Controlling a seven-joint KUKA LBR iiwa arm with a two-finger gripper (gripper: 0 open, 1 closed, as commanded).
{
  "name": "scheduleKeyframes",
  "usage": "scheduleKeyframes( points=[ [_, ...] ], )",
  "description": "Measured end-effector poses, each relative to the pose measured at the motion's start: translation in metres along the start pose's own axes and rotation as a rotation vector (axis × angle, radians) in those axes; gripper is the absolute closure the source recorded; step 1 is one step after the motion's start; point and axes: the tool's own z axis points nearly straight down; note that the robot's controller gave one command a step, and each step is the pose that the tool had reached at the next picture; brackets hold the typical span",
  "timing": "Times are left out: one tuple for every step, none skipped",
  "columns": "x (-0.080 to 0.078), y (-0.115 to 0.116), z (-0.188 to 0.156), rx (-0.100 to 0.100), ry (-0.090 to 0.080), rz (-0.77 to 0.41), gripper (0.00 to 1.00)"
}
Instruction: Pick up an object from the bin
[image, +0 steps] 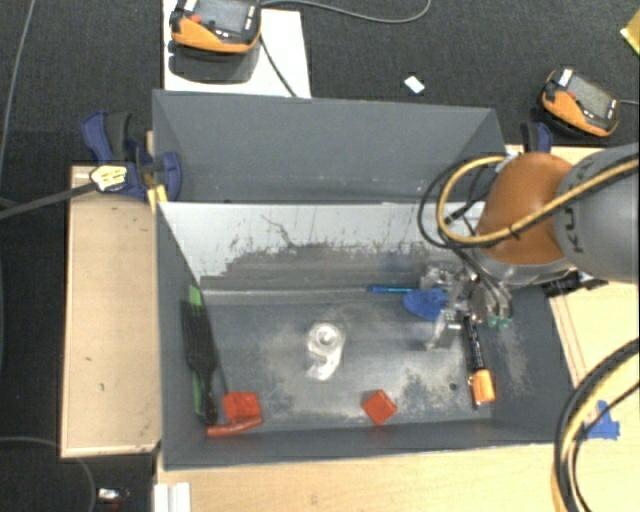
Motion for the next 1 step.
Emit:
scheduleKeyframes(
  points=[
    [-0.0043,-0.0137,-0.0192,0.000,0.000,-0.106,0.00]
  ],
)
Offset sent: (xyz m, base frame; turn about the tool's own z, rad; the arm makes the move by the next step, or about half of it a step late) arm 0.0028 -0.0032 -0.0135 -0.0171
